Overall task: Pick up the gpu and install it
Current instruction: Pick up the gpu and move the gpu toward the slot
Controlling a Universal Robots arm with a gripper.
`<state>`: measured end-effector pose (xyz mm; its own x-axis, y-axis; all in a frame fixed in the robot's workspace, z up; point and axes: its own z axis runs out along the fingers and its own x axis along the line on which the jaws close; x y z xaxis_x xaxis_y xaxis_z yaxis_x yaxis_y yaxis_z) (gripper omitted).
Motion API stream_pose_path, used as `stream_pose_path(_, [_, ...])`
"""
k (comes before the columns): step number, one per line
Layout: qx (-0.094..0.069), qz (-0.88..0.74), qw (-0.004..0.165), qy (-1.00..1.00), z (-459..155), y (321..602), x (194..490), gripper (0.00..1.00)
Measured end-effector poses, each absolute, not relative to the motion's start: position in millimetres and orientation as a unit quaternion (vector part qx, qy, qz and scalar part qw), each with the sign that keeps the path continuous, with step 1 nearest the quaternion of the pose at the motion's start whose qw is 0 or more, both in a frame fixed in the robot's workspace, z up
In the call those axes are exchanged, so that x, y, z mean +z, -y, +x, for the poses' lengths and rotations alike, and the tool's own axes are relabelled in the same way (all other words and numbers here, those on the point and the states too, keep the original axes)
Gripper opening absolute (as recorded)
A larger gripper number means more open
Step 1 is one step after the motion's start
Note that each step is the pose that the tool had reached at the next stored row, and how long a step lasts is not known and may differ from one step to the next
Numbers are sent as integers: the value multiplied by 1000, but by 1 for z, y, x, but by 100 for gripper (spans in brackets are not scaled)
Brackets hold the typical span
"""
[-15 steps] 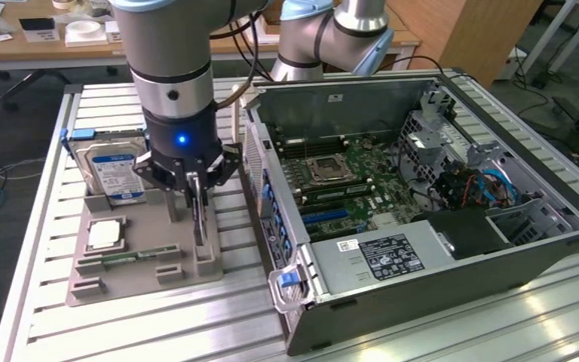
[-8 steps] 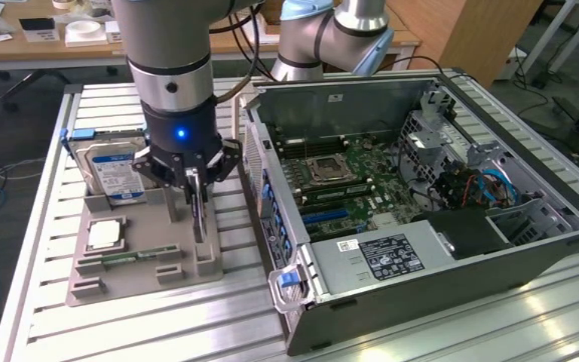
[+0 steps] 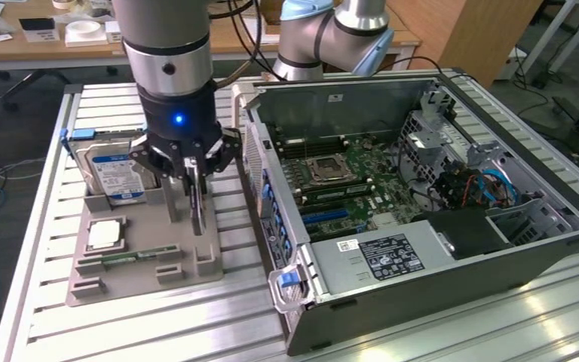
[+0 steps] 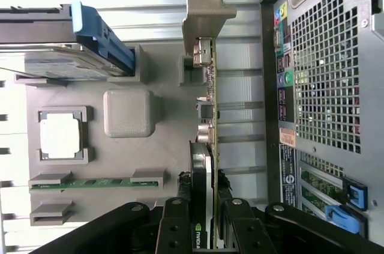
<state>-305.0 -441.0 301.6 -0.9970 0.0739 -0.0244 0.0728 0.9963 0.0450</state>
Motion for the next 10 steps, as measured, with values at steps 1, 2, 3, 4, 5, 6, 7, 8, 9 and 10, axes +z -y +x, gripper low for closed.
stream_pose_path(1, [22, 37, 13, -999, -305, 441, 304, 27])
stream_pose_path(2, [22, 37, 13, -999, -305, 441, 306, 27])
stream_pose_path(3, [22, 37, 13, -999, -305, 441, 308, 27])
stream_pose_path(4, [22, 37, 13, -999, -305, 441, 310, 27])
stream_pose_path(5, [22, 37, 13, -999, -305, 441, 312, 27])
stream_pose_path(6, [22, 37, 13, -999, -305, 441, 313, 27])
stream_pose_path(7, [22, 37, 13, -999, -305, 441, 315, 27])
stream_pose_path(8, [22, 37, 13, -999, -305, 441, 316, 27])
stream_pose_path(9, [22, 37, 13, -999, -305, 441, 318, 27])
stream_pose_path(10, [22, 37, 13, -999, -305, 441, 319, 27])
